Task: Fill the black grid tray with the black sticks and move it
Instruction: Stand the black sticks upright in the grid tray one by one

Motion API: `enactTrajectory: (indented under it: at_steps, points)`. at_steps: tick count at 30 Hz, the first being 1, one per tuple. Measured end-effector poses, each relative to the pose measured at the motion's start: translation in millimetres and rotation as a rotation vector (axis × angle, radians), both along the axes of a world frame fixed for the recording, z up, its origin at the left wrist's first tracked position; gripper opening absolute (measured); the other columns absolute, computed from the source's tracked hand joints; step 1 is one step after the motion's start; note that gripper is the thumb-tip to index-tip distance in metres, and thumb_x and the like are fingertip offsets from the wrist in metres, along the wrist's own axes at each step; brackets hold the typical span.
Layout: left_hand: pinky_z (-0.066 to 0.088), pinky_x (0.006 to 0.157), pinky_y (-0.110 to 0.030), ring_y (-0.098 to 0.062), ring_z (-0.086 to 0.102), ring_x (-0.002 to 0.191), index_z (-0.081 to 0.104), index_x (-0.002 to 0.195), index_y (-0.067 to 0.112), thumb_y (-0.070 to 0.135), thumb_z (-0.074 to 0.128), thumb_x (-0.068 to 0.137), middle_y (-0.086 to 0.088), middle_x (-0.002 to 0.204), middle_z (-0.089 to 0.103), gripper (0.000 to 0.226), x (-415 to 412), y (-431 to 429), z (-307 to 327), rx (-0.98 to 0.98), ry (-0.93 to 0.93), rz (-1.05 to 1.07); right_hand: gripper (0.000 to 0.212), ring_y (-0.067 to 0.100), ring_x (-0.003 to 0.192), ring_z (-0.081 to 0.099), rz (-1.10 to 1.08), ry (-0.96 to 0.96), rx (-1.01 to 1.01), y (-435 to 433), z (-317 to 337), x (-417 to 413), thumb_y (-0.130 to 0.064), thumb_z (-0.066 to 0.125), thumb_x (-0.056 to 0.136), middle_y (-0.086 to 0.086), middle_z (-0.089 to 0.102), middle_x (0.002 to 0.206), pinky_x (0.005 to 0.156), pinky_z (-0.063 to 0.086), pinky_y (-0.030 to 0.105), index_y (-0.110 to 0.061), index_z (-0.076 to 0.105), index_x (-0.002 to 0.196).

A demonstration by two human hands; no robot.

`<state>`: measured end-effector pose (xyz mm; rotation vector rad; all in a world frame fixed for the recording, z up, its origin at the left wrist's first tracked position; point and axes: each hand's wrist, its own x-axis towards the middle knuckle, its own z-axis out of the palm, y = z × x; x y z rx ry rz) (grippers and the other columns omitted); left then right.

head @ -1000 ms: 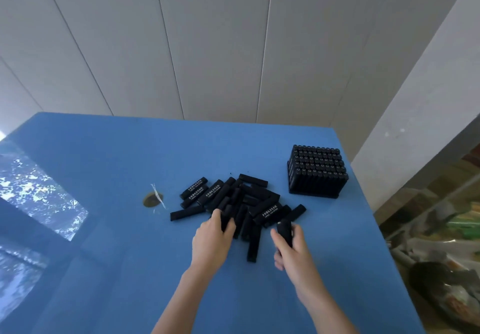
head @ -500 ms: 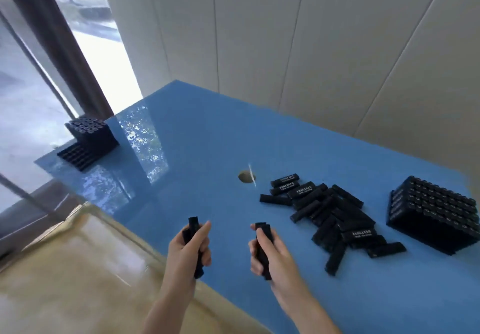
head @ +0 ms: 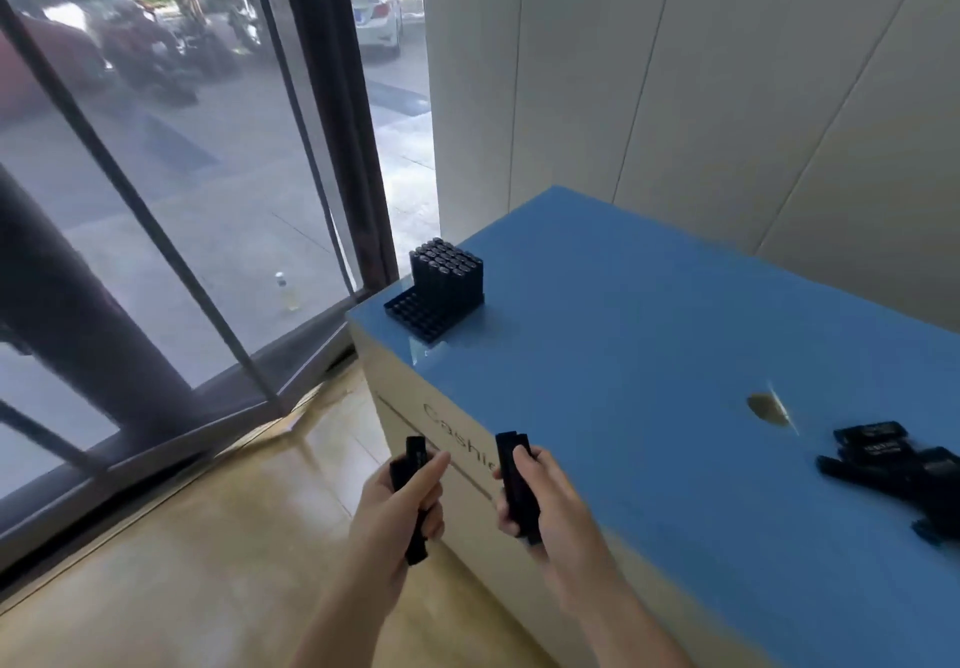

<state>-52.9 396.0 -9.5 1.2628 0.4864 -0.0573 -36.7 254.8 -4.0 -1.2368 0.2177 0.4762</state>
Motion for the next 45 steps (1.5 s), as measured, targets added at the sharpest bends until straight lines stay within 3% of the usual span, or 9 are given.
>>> enactTrajectory:
  at_steps: [12,16,18,22,28,32,36,40,45]
  points:
    - [0.032,0.042,-0.021,-0.012,0.032,0.039,0.058,0.075,0.005,0.024,0.067,0.082,0.004,0.049,0.034,0.022,66.1,112.5,8.5,0.018,-0.009,-0.145,0.027,0.014,0.092,0.058,-0.091,0.088,0.062,139.7,7.4,73.5,-0.029,0.048,0.094,0.005,0.066,0.099,0.077,0.043,0.027,-0.014,0.061,0.112]
    - [0.033,0.042,-0.021,-0.011,0.034,0.04,0.062,0.081,0.004,0.021,0.068,0.082,0.002,0.05,0.037,0.018,111.4,137.4,2.3,0.046,-0.02,-0.206,0.028,0.012,0.086,0.064,-0.134,0.035,0.078,170.4,4.1,110.2,-0.029,0.048,0.094,0.004,0.071,0.089,0.077,0.046,0.024,-0.009,0.066,0.099]
    - [0.034,0.042,-0.022,-0.011,0.035,0.04,0.058,0.077,0.002,0.021,0.069,0.082,0.001,0.05,0.04,0.022,136.9,147.2,0.5,0.074,-0.036,-0.238,0.029,0.007,0.08,0.066,-0.181,0.015,0.07,182.4,0.9,131.6,-0.03,0.048,0.094,0.003,0.071,0.089,0.07,0.047,0.018,-0.009,0.067,0.099]
    - [0.028,0.041,-0.02,-0.01,0.032,0.037,0.044,0.056,0.011,0.02,0.066,0.084,0.002,0.046,0.037,0.037,181.3,158.4,0.4,0.129,-0.052,-0.236,0.026,0.015,0.094,0.067,-0.292,-0.025,0.06,205.0,-5.1,172.0,-0.03,0.052,0.092,0.005,0.073,0.094,0.087,0.048,0.031,-0.015,0.072,0.091]
    - [0.021,0.038,-0.017,-0.01,0.023,0.039,0.038,0.052,0.015,0.016,0.063,0.085,0.0,0.048,0.03,0.042,231.6,179.0,-10.5,0.091,-0.02,-0.174,0.027,0.007,0.057,0.054,-0.449,0.02,0.004,217.7,-10.4,215.3,-0.022,0.053,0.092,0.0,0.068,0.077,0.058,0.049,0.017,-0.021,0.074,0.076]
    - [0.02,0.041,-0.02,-0.012,0.023,0.041,0.037,0.054,0.013,0.018,0.062,0.087,-0.001,0.048,0.031,0.041,260.8,193.8,-15.4,0.095,-0.009,-0.243,0.026,0.007,0.043,0.037,-0.515,0.112,0.017,205.0,-13.1,234.4,-0.021,0.046,0.096,0.007,0.047,0.076,0.044,0.038,0.016,-0.006,0.065,0.107]
    - [0.019,0.041,-0.022,-0.012,0.023,0.042,0.036,0.058,0.013,0.017,0.062,0.086,0.0,0.048,0.031,0.038,290.0,205.7,-21.2,0.07,0.024,-0.315,0.024,0.011,0.049,0.039,-0.62,0.156,0.097,196.6,-13.4,242.2,-0.01,0.041,0.096,0.012,0.059,0.085,0.044,0.038,0.018,-0.004,0.062,0.108]
    - [0.017,0.039,-0.021,-0.012,0.023,0.04,0.033,0.055,0.015,0.02,0.063,0.085,0.001,0.046,0.03,0.042,314.0,215.1,-19.6,0.09,0.041,-0.445,0.025,0.007,0.055,0.045,-0.547,0.018,-0.096,184.4,-9.8,233.1,-0.01,0.041,0.096,0.004,0.069,0.088,0.054,0.044,0.016,-0.016,0.063,0.105]
    - [0.017,0.035,-0.018,-0.01,0.023,0.038,0.033,0.056,0.015,0.019,0.062,0.085,0.003,0.045,0.03,0.042,339.0,222.0,-17.4,0.091,0.045,-0.597,0.004,0.002,0.06,0.054,-0.665,-0.113,-0.735,168.9,-8.7,222.5,-0.016,0.058,0.089,-0.007,0.071,0.086,0.056,0.039,0.009,-0.014,0.055,0.089]
